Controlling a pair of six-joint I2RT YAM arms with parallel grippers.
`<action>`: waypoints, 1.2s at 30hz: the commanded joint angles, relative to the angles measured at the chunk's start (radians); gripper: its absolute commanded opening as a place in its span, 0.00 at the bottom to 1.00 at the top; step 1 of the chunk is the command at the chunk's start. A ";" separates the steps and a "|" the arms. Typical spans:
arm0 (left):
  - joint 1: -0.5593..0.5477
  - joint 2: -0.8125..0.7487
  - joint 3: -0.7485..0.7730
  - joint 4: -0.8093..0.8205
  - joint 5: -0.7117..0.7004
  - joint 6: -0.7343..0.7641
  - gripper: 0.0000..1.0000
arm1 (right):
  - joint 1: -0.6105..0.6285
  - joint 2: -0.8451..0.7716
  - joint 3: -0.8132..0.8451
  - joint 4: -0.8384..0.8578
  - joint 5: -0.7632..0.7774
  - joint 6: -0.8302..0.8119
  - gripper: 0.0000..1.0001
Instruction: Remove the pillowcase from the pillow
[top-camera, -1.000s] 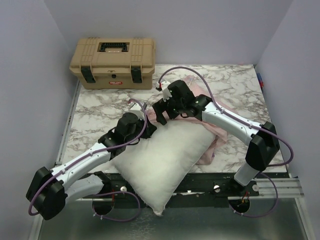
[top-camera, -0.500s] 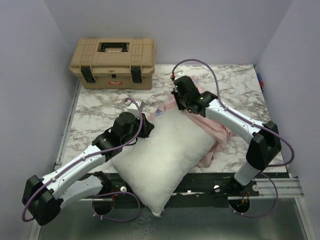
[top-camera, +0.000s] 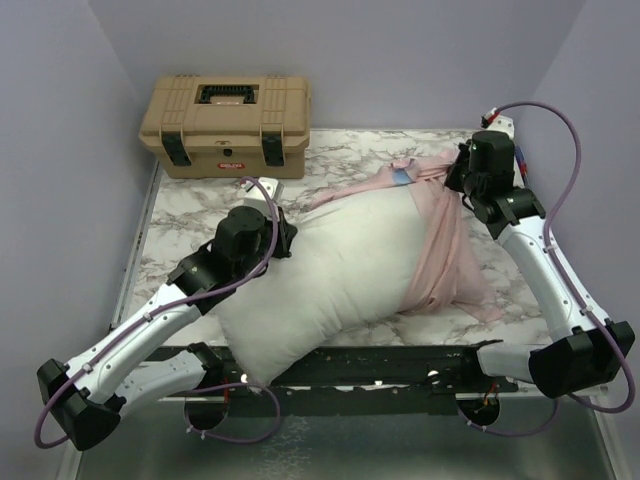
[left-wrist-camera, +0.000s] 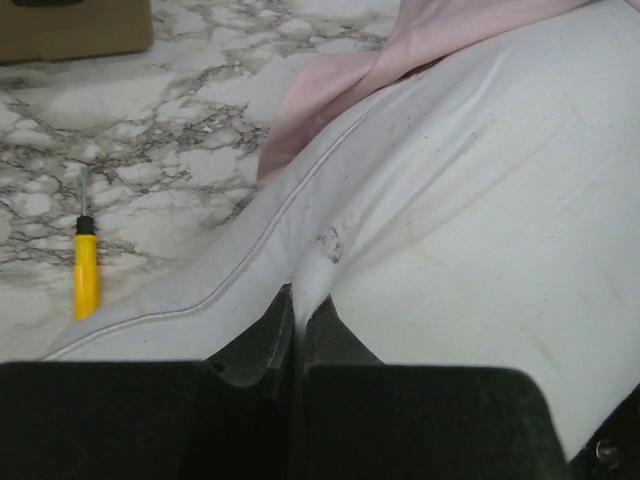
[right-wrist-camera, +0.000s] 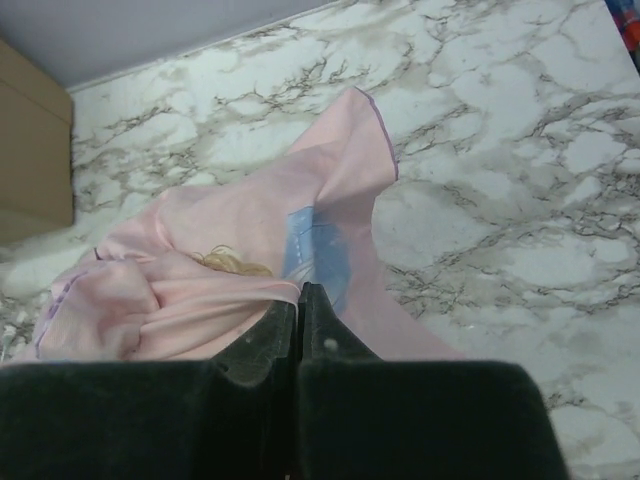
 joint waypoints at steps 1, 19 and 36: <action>0.034 -0.023 0.098 -0.181 -0.321 0.115 0.00 | -0.094 -0.041 -0.035 0.116 0.059 0.070 0.01; 0.058 0.029 0.030 -0.151 -0.464 0.224 0.43 | -0.099 -0.056 -0.206 0.214 -0.686 0.080 0.51; -0.192 0.121 0.147 -0.150 -0.223 0.172 0.67 | -0.098 -0.297 -0.512 0.046 -0.772 0.074 0.81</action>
